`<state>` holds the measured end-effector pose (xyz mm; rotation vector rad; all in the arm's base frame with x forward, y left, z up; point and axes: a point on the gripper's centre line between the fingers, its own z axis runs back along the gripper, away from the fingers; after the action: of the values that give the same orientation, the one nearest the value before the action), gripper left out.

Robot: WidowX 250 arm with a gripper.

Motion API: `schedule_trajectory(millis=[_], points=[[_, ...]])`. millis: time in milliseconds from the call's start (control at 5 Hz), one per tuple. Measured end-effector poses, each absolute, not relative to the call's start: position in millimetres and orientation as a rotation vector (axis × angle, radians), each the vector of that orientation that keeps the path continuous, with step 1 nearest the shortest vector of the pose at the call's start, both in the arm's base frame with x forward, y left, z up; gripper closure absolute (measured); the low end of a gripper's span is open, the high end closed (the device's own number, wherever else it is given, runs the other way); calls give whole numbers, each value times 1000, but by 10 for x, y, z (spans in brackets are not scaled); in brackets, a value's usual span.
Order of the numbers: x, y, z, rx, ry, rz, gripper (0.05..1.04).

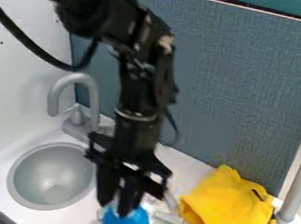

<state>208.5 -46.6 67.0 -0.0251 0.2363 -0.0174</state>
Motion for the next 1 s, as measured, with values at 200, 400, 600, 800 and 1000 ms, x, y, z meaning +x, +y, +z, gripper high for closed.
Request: schedule_trajectory(millis=[200, 400, 600, 800, 1000], points=[[2011, -103, 759, 36, 285, 124, 695], [1947, 138, 780, 68, 323, 228, 695], [1899, 406, 716, 91, 314, 305, 695], [1942, 526, 509, 107, 293, 300, 695], [2055, 552, 342, 101, 247, 260, 695]])
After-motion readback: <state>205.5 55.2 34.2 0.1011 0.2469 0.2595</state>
